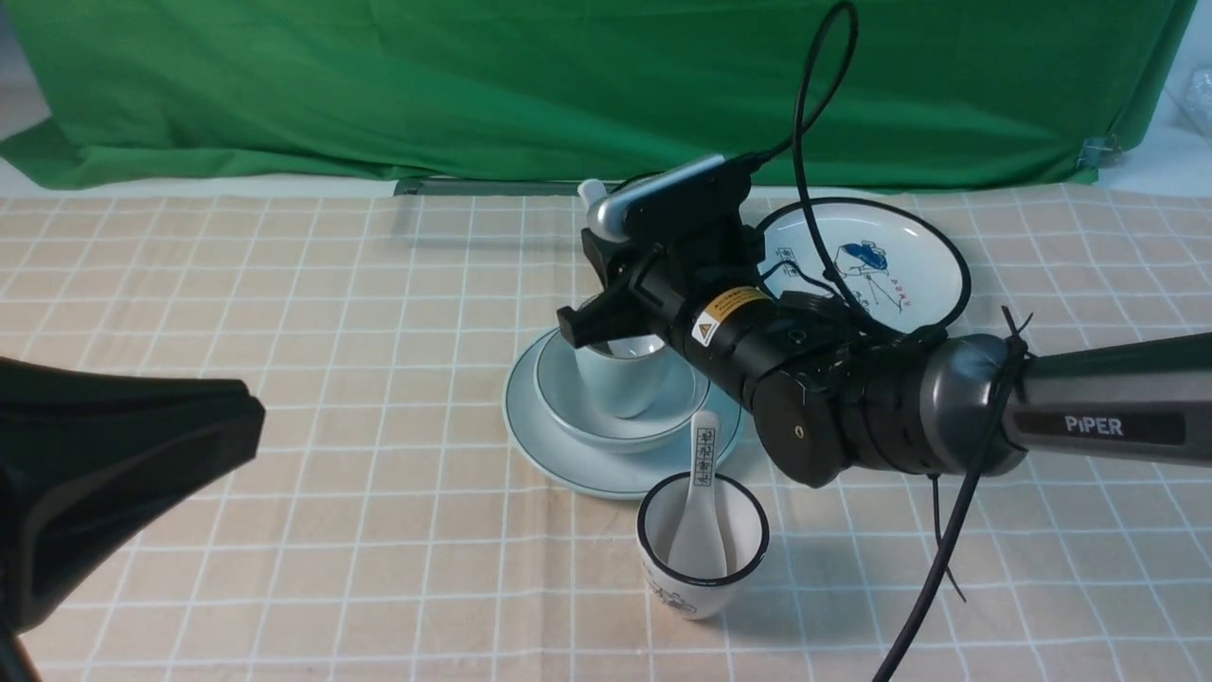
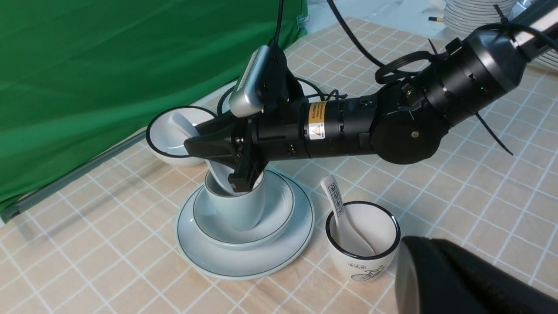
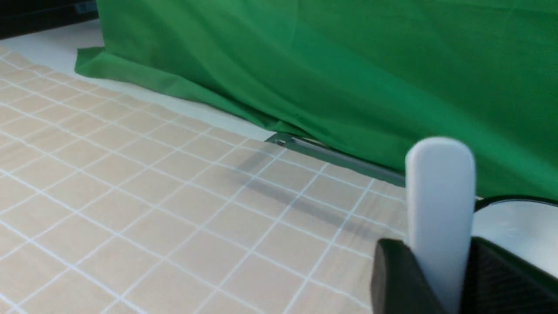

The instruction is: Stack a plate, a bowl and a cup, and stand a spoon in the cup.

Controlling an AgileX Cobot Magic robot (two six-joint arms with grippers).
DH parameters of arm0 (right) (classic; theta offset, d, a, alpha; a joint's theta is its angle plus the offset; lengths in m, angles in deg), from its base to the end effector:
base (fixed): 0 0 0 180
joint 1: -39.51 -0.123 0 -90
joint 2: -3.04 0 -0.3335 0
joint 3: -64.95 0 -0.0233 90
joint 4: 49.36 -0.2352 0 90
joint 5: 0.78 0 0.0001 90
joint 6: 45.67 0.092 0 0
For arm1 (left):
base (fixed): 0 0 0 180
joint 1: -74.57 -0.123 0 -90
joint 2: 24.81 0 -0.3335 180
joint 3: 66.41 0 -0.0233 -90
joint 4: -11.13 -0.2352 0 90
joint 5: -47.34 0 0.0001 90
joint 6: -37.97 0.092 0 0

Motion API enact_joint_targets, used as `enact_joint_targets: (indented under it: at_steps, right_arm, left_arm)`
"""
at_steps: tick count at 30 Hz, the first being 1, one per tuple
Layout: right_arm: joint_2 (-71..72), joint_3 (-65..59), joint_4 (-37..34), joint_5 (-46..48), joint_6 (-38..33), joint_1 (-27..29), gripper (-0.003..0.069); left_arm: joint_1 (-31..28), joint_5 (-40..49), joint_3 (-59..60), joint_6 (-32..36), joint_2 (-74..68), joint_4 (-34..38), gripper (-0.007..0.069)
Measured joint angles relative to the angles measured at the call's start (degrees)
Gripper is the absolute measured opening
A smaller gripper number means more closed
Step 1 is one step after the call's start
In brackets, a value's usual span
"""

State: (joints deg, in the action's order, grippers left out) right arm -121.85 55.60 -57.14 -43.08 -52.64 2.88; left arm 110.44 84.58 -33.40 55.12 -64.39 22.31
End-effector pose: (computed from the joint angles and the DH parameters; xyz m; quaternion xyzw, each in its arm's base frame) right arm 0.3798 0.2720 0.2455 -0.2034 0.6912 0.1795 0.6698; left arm 0.0314 -0.0361 0.3978 0.3370 0.7420 -0.1846 0.5493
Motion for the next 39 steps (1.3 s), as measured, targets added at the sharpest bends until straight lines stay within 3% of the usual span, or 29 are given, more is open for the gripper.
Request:
enact_joint_targets:
  at_steps: [5,11,15,18,20,22,26,33,39]
  right_arm:
    - [0.01,0.00,0.08,1.37,0.05,0.00,0.0402]
    - [8.44,-4.08,0.03,6.73,1.67,-0.26,0.0430]
    - [18.19,-6.91,0.03,16.64,1.77,-1.03,0.0409]
    - [33.26,-9.88,0.03,36.49,1.64,-1.79,0.0316]
    - [36.94,-10.74,0.03,41.57,1.64,-1.86,0.0282]
    - [45.55,-13.78,0.03,53.53,1.64,-1.86,0.0197]
    - [53.94,-19.00,0.03,62.50,2.96,-1.86,0.0122]
    - [65.05,-24.01,0.15,74.94,6.17,-1.86,0.0127]
    - [67.68,-24.18,0.15,76.98,6.34,-1.86,0.0143]
  left_arm:
    - [0.00,0.00,0.00,0.00,0.00,0.05,0.0001]
    - [0.00,-1.10,0.05,0.00,0.49,-0.25,0.0001]
    - [0.00,-3.48,0.78,0.73,3.94,-0.25,0.0001]
    - [0.00,-9.02,6.55,0.86,11.09,-0.10,0.0001]
    - [0.00,-11.71,9.29,0.81,13.52,0.33,0.0001]
    - [0.00,-17.74,15.11,0.64,17.79,1.54,0.0001]
    - [0.00,-23.03,21.37,0.64,20.96,1.16,0.0001]
    - [0.00,-24.36,28.57,0.49,21.02,1.02,0.0001]
    - [0.00,-24.36,33.04,0.45,21.02,0.95,0.0001]
